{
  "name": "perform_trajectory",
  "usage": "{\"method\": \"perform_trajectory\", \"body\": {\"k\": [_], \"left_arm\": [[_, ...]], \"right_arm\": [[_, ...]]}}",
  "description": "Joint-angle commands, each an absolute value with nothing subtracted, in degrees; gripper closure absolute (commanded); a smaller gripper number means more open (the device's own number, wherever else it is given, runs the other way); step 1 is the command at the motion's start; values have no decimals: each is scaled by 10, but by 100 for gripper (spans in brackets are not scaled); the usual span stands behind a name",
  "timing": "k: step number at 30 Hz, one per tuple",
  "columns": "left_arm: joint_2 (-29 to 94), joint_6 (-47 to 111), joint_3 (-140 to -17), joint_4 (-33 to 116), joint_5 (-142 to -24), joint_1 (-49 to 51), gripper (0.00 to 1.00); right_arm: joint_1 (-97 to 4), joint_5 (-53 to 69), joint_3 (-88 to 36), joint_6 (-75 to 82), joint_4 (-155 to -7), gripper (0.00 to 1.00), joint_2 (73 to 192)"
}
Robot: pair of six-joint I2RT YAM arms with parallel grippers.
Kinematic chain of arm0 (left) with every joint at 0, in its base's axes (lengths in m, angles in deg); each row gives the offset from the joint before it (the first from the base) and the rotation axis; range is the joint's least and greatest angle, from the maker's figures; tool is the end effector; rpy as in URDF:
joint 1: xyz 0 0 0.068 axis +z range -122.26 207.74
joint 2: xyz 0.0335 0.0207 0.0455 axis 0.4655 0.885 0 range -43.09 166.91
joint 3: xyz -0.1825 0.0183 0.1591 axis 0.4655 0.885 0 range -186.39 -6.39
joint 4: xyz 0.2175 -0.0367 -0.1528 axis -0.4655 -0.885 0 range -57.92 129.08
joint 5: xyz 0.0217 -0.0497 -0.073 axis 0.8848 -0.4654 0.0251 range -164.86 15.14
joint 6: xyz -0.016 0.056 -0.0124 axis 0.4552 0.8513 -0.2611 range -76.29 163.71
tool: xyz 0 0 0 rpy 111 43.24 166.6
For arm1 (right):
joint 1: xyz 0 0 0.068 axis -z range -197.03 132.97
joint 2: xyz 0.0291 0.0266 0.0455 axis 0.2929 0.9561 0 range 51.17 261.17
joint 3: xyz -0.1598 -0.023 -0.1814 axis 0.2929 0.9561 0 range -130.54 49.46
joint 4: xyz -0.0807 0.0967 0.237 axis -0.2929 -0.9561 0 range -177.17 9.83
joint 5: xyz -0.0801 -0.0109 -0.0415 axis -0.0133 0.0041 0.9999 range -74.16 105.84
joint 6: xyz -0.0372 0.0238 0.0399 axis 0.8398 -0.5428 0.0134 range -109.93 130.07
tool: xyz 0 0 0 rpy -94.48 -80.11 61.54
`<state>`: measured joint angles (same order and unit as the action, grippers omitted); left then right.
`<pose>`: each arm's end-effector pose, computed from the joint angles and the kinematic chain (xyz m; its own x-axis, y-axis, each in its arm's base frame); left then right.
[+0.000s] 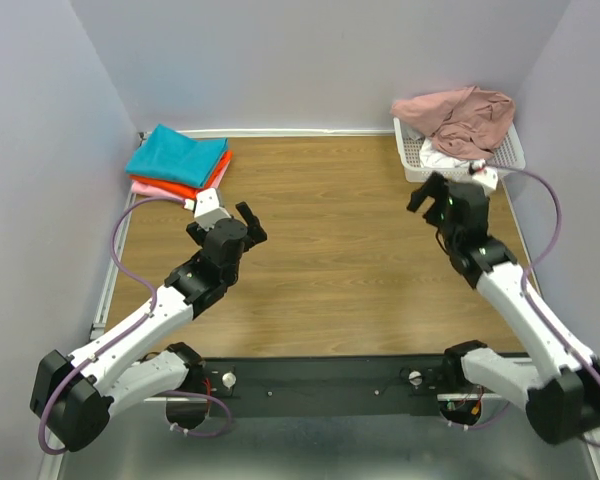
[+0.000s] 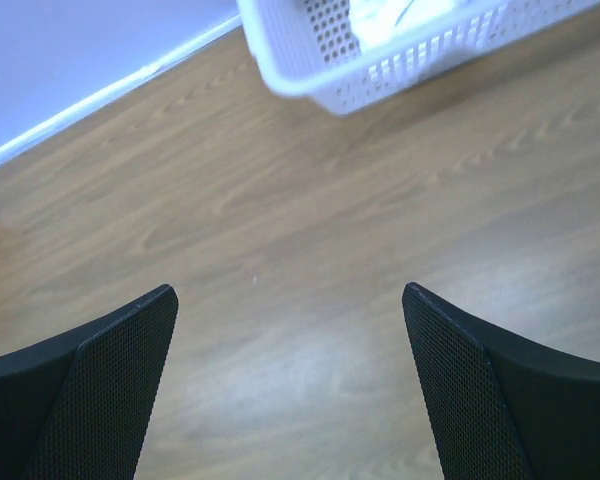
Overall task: Fold and stack the t-shirts
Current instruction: Grab the tshirt from the pile
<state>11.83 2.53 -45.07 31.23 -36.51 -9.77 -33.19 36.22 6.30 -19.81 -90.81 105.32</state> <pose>0.2101 -0.1271 0.2469 -0.2623 -0.4497 -0.8538 -0.1920 0.8914 -0.4106 0.2440 0.0549 0.2707 -0.2820 0.4046 -0.8699 0.2199 0.9099 0.3519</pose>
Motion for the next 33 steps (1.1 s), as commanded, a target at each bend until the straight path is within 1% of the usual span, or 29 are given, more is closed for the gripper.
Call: {"method": "perform_trajectory", "body": {"k": [1, 2, 8, 10, 15, 16, 20, 21, 23, 24, 25, 27, 28, 30, 33], "left_arm": [[118, 20, -461, 319, -328, -99, 2], [119, 21, -462, 320, -328, -99, 2], [134, 23, -475, 320, -325, -98, 2], [143, 29, -483, 321, -328, -97, 2], [168, 31, -497, 333, -312, -96, 2], [181, 32, -505, 341, -310, -96, 2], [226, 44, -525, 364, -309, -93, 2], [247, 52, -538, 373, -310, -91, 2], [270, 57, -556, 379, -313, -90, 2], [283, 65, -561, 382, -319, -90, 2], [303, 72, -566, 387, -329, -89, 2], [323, 74, -576, 388, -332, -88, 2], [341, 74, -581, 388, -334, -85, 2], [362, 75, -588, 387, -337, -83, 2], [373, 75, -595, 401, -336, -81, 2]], "right_arm": [[-330, 435, -59, -173, -892, 0, 1167], [-329, 436, -81, -160, -896, 0, 1220], [-309, 405, -250, -145, -900, 0, 1372], [-293, 380, -294, -130, -901, 0, 1438], [-247, 352, -442, -97, -904, 0, 1559], [-240, 340, -460, -94, -905, 0, 1600], [-204, 314, -569, -89, -907, 0, 1680], [-192, 305, -616, -86, -907, 0, 1724], [-183, 296, -663, -80, -908, 0, 1765], [-179, 292, -693, -73, -908, 0, 1811], [-174, 281, -744, -68, -908, 0, 1832], [-173, 273, -803, -58, -907, 0, 1899], [-173, 264, -859, -54, -907, 0, 1925], [-159, 257, -907, -60, -906, 0, 1989], [-148, 252, -986, -93, -898, 0, 2041]]}}
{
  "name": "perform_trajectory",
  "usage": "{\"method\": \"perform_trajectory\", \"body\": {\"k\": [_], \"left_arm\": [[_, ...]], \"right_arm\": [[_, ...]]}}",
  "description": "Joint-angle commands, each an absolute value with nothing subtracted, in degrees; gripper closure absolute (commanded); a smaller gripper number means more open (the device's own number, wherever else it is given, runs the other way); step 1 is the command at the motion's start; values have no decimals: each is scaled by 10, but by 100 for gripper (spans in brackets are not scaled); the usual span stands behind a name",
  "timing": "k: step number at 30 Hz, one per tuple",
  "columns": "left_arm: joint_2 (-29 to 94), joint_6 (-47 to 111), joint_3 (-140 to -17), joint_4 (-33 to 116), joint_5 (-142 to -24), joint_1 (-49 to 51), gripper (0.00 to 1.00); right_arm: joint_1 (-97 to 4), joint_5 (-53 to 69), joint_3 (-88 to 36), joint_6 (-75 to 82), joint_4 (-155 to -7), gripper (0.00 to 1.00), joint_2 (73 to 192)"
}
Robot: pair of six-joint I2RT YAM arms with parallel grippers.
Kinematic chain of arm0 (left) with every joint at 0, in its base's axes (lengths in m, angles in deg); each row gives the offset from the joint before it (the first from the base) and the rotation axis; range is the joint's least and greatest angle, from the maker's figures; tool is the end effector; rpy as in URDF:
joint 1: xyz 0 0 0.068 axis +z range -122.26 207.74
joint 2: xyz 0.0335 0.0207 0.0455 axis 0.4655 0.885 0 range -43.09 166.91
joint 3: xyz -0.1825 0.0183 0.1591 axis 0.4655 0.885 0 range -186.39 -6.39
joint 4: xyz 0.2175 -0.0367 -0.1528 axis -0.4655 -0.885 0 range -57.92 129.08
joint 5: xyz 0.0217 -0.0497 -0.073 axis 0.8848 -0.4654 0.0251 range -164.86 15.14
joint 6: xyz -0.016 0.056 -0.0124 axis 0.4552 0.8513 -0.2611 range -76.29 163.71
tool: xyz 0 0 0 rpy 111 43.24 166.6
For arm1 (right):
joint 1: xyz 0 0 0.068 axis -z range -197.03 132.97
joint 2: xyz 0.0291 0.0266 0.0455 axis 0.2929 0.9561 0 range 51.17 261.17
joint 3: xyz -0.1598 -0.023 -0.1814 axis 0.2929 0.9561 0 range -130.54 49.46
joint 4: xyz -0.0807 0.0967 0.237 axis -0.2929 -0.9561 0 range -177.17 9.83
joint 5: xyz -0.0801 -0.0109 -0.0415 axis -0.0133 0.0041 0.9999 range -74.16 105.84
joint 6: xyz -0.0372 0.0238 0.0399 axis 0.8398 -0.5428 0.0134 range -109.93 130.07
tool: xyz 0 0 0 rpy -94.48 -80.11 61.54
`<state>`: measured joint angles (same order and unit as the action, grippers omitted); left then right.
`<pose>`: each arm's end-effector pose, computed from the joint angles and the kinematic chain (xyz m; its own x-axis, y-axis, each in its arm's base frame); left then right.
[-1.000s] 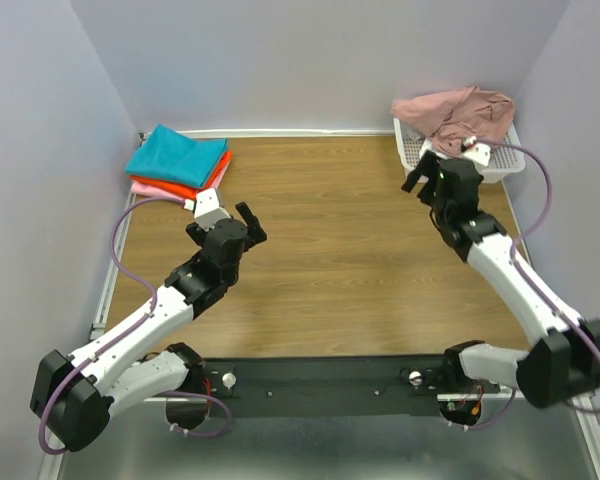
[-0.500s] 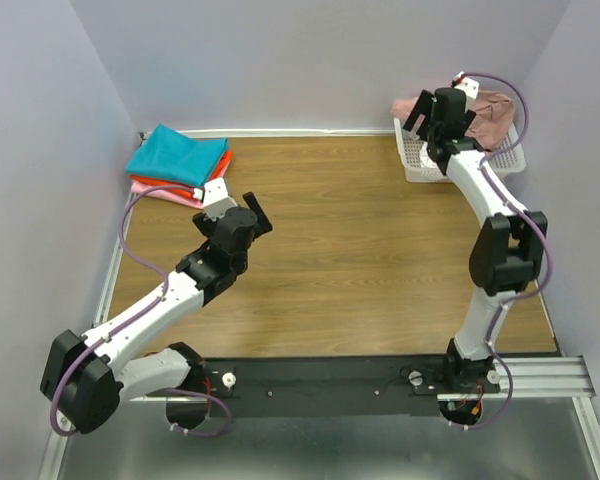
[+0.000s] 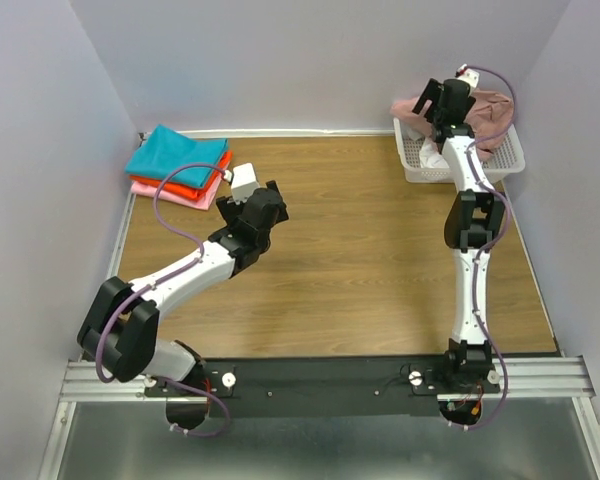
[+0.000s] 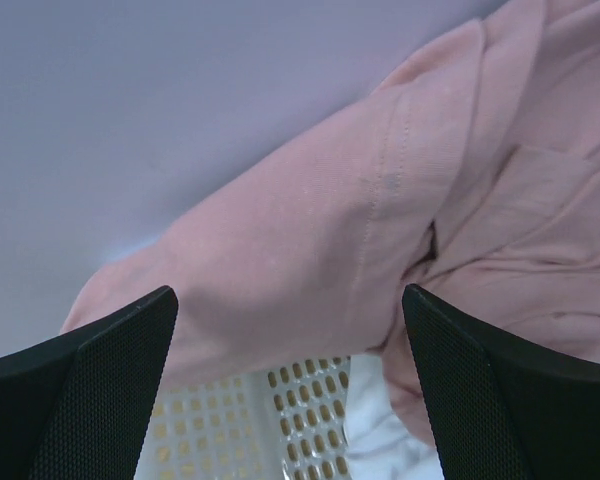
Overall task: Fold and stack the t-shirts
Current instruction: Grab the tshirt from the pile
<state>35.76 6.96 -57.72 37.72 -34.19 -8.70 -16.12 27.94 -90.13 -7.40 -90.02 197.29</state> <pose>0.2746 -0.1674 0.2269 -0.3062 -0.3381 -0.8899 -0.2393 0.9321 -0.2718 0.5826 -0.0184 0.2413 -0.2039 0.2970 -0.9329 0.2914 0.9281 0.2318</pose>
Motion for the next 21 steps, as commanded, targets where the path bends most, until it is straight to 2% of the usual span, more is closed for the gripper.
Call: {"method": "perform_trajectory", "body": {"k": [1, 4, 6, 7, 9, 10, 12, 13, 14, 15, 19, 21], "left_arm": [[376, 76, -596, 406, -338, -80, 2], [379, 81, -597, 412, -339, -80, 2], [379, 81, -598, 411, -337, -80, 2], [379, 81, -598, 410, -334, -79, 2], [379, 81, -597, 409, -334, -79, 2], [378, 81, -596, 409, -334, -79, 2], [376, 80, -595, 410, -336, -79, 2], [375, 80, -594, 414, -339, -79, 2], [376, 80, -597, 414, -341, -79, 2], [376, 81, -597, 415, -346, -79, 2], [362, 78, -592, 416, -351, -79, 2], [354, 74, -586, 423, -354, -79, 2]], "right_arm": [[-145, 248, -992, -107, -890, 0, 2052], [-131, 218, -957, -153, -813, 0, 2067], [-123, 201, -943, -181, -767, 5, 2072], [-121, 196, -942, -187, -760, 20, 2073], [-119, 187, -941, -194, -745, 41, 2074], [-119, 184, -935, -194, -740, 57, 2072], [-118, 180, -927, -194, -728, 71, 2058], [-119, 178, -921, -189, -727, 81, 2052], [-118, 169, -908, -188, -724, 83, 2043], [-119, 165, -900, -183, -724, 89, 2022], [-119, 142, -844, -173, -723, 100, 1948], [-121, 136, -802, -166, -723, 99, 1910]]}}
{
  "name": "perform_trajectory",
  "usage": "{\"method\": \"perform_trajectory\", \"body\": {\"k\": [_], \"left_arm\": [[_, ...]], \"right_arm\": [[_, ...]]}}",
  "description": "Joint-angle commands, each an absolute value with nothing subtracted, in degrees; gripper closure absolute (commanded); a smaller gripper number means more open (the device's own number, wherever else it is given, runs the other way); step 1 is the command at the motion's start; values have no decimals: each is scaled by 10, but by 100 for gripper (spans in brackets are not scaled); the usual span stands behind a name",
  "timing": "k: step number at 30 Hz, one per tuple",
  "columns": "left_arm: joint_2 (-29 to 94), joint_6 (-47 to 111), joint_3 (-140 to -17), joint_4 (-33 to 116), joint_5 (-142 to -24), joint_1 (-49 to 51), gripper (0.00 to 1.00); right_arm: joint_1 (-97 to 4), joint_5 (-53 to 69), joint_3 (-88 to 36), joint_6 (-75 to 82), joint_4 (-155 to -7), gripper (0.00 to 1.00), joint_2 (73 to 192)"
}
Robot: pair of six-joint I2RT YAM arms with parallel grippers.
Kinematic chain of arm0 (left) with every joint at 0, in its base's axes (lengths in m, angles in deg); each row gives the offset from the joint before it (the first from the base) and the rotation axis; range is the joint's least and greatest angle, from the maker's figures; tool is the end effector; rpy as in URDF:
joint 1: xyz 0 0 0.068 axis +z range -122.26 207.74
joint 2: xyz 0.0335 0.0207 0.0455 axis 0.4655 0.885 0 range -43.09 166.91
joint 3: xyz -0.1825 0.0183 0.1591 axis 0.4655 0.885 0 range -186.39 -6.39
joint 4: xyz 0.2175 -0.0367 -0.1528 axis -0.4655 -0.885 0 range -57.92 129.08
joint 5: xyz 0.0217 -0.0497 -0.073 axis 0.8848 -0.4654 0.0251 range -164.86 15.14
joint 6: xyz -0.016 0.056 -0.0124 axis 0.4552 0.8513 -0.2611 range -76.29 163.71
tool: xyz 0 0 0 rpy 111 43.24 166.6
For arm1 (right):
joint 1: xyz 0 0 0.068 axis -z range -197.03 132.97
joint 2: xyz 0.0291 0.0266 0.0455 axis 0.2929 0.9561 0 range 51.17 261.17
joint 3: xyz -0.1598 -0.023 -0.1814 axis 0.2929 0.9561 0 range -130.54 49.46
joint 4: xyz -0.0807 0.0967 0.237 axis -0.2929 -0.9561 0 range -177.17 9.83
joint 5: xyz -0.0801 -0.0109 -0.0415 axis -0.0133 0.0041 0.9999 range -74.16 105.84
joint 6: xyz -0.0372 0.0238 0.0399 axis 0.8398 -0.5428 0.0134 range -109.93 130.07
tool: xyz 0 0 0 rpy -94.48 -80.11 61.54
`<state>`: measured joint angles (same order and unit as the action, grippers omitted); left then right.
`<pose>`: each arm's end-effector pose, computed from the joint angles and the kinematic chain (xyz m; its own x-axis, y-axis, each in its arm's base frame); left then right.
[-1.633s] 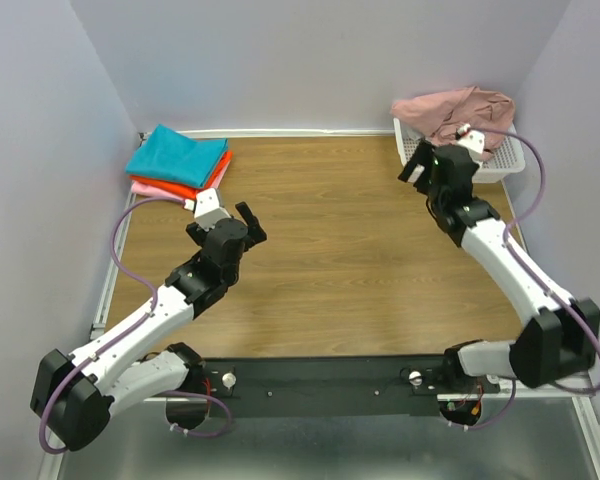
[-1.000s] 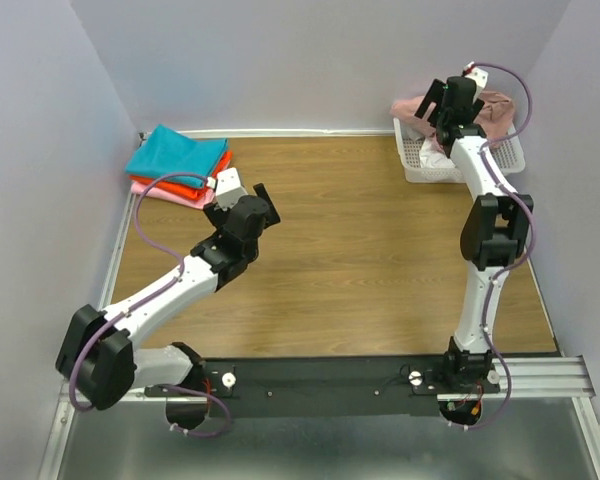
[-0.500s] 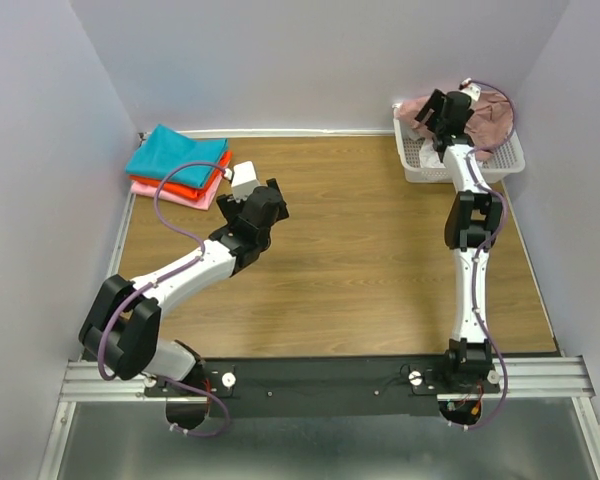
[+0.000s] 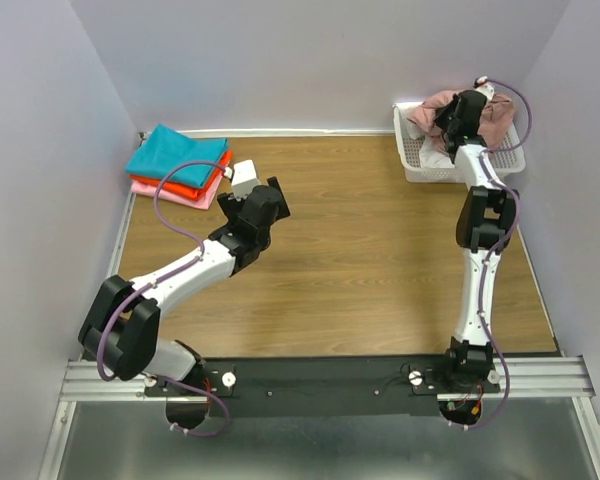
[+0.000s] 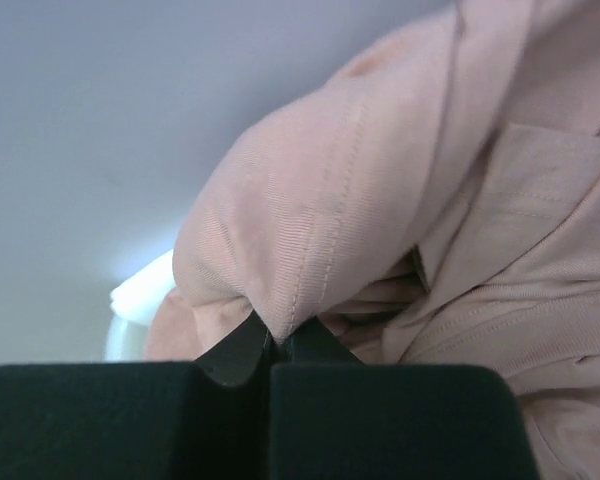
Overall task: Fold and stack the t-shirts
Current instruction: Grab the tshirt from the pile, then move the tshirt to the center of the board
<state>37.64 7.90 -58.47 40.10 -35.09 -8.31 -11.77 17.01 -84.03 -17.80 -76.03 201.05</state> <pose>0.2817 -0.1705 0.2251 -0.3006 -0.3375 -0.8920 -0.2242 0.9341 -0.2779 0.5929 -0.0555 0.1917 -0.1346 0.4819 -0.8658 0.1974 0.8693 0.4531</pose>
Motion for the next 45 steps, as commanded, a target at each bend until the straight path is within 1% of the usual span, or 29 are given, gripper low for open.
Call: {"method": "perform_trajectory", "body": {"k": [1, 6, 10, 11, 13, 16, 20, 26, 32, 34, 37, 41, 42, 43, 44, 45], "left_arm": [[344, 74, -585, 428, -363, -79, 2], [309, 74, -581, 430, -399, -80, 2], [251, 68, -559, 430, -420, -80, 2], [240, 65, -548, 430, -422, -80, 2], [207, 63, -537, 430, -431, -80, 2], [177, 57, -520, 427, -441, -80, 2], [122, 43, -501, 418, -453, -80, 2], [63, 18, -482, 392, -459, -80, 2], [11, -17, -475, 318, -445, -80, 2], [-6, -32, -476, 285, -436, -80, 2], [-33, -53, -477, 241, -420, -80, 2], [-70, -67, -469, 210, -408, -80, 2], [-76, -74, -465, 203, -408, -80, 2], [-81, -78, -462, 203, -407, -80, 2], [-90, -81, -459, 197, -404, -80, 2], [-92, -85, -453, 196, -404, -80, 2]], "right_arm": [[-122, 139, -787, -163, -723, 100, 1873], [-137, 149, -702, -138, -724, 100, 1748], [-145, 150, -623, -132, -724, 99, 1646], [-147, 149, -615, -130, -726, 100, 1611], [-154, 144, -608, -121, -734, 100, 1584], [-169, 127, -624, -108, -773, 100, 1543], [-212, 91, -664, -89, -834, 99, 1508], [-283, 29, -723, -125, -864, 100, 1477], [-383, -35, -816, -173, -881, 100, 1497], [-431, -38, -839, -167, -886, 100, 1507], [-483, -6, -840, -163, -887, 100, 1503], [-496, 14, -789, -177, -889, 100, 1482], [-496, 40, -726, -177, -888, 99, 1468], [-496, 61, -690, -177, -887, 98, 1453], [-495, 113, -653, -175, -887, 95, 1422], [-495, 141, -569, -164, -888, 92, 1407]]}}
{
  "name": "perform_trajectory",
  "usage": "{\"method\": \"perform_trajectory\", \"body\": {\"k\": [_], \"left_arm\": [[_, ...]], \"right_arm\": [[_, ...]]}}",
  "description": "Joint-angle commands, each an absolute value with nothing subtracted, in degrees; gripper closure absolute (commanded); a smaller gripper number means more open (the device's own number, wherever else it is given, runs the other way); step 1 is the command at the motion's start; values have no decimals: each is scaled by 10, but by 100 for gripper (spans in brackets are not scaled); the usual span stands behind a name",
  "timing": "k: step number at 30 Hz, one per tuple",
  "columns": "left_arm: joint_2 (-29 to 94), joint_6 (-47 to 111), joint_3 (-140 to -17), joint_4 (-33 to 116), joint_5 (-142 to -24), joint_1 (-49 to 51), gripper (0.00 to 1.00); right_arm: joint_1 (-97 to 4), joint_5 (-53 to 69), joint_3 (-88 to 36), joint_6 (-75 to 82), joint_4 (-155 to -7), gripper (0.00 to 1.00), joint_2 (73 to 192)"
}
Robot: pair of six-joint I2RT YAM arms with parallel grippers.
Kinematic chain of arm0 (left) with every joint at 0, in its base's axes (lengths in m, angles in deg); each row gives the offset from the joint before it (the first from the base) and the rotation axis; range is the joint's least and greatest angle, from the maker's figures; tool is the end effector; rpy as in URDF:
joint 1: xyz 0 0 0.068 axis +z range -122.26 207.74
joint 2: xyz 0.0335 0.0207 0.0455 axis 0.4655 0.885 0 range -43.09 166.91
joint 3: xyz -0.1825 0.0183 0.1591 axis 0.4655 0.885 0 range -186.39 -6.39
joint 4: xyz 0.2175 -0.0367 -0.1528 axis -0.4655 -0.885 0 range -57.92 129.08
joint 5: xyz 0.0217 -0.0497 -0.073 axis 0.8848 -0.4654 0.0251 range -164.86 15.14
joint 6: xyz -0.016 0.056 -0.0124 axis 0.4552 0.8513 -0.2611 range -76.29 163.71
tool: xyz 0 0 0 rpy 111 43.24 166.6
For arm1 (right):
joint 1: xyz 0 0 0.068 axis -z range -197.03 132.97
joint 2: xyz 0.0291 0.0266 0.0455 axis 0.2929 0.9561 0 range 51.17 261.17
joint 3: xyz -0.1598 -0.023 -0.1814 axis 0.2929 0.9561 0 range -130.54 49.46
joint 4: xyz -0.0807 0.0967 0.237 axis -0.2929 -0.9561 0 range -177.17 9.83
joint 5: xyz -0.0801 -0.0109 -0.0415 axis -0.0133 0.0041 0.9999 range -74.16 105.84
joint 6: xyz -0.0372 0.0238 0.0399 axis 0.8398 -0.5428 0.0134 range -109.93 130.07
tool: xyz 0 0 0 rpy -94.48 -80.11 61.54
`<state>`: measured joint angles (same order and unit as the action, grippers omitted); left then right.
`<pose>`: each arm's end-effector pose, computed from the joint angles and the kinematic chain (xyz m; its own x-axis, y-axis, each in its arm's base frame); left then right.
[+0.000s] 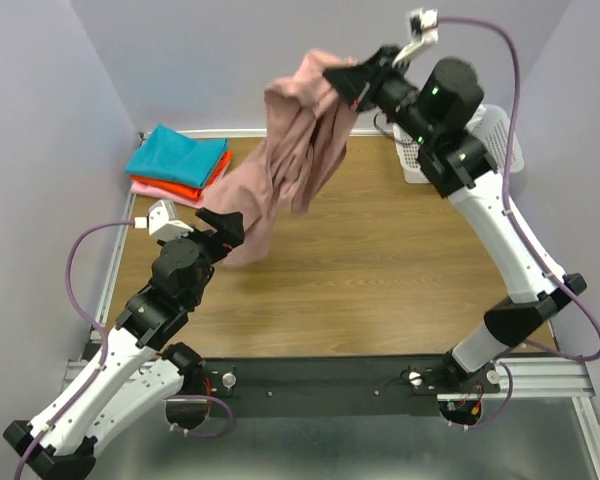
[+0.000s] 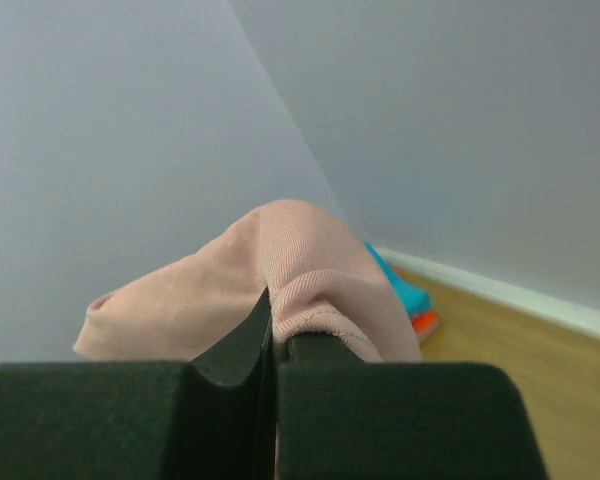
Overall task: Fold and stack the t-shirts
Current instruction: Move the tshirt to the center of the board, then flatten the tshirt out
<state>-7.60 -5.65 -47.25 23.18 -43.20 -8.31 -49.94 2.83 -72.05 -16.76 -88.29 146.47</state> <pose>0.1633 -0.0905 0.3118 -0.1598 -0.6827 -0.7130 -0.0576 0.7275 -0.6836 0.2904 0.1997 0.5468 -0.0875 0.4673 -0.8797 -0.7503 0.5500 0.3668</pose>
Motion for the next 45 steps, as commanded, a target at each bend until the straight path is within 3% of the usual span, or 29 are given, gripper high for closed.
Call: {"method": "perform_trajectory", "body": {"k": [1, 2, 6, 8, 9, 10, 11, 13, 14, 19, 29, 45], "left_arm": [[-92, -86, -451, 192, -405, -80, 1], [-91, -88, -448, 190, -405, -80, 2], [-70, -95, -423, 186, -420, -79, 2], [-49, -96, -415, 188, -441, -79, 2], [-40, -95, -405, 187, -449, -79, 2], [-23, -93, -393, 190, -469, -79, 2], [-15, -90, -385, 196, -484, -79, 2], [7, -84, -370, 221, -536, -79, 2], [13, -81, -361, 231, -552, -79, 2], [38, -61, -307, 325, -688, -81, 2], [41, -74, -280, 347, -778, -126, 2], [134, -129, -251, 364, -707, -139, 5]], "right_arm": [[-495, 180, -525, -160, -888, 91, 1392], [-495, 261, -471, -160, -888, 91, 1357], [-481, 400, -241, -193, -888, 87, 1300], [-447, 398, -129, -230, -891, 77, 1290], [-417, 375, -94, -262, -893, 70, 1281], [-391, 368, -43, -284, -896, 37, 1269], [-391, 370, -18, -284, -898, 37, 1269], [-378, 396, 12, -290, -906, 7, 1252], [-378, 414, 23, -291, -925, 2, 1245], [-378, 447, 66, -291, -956, 0, 1174], [-378, 414, 125, -270, -963, 0, 1075], [-378, 399, 123, -266, -963, 0, 1109]]}}
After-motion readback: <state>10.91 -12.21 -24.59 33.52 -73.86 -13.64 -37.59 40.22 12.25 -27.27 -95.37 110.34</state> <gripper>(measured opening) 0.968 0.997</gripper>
